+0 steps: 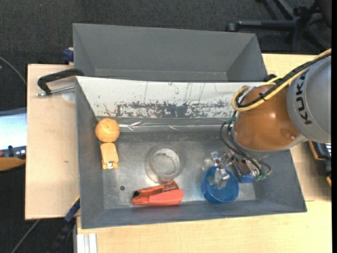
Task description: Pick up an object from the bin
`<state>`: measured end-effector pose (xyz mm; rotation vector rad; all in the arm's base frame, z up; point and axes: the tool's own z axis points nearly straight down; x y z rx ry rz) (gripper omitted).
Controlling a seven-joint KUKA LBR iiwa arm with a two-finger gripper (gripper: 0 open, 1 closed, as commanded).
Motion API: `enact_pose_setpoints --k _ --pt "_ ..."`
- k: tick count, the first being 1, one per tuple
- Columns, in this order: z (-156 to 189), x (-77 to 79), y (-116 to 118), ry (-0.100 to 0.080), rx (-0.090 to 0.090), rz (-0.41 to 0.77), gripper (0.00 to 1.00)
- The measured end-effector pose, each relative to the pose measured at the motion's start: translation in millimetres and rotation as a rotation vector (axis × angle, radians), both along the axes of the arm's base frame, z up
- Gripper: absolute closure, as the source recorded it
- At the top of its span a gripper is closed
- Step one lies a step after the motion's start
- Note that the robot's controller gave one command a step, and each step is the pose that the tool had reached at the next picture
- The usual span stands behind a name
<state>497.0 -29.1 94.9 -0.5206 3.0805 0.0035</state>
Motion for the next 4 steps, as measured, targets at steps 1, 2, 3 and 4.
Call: enact_pose_setpoints --k 1,2,3,4 --pt "10.2 0.9 0.0 -0.004 0.0 0.0 1.0" --pt "14.5 1.0 0.4 -0.004 0.0 0.0 1.0" --pt "21.7 -0.2 0.8 0.001 0.001 0.0 1.0" --pt "42.3 -0.7 1.2 0.002 0.002 -0.001 1.0"
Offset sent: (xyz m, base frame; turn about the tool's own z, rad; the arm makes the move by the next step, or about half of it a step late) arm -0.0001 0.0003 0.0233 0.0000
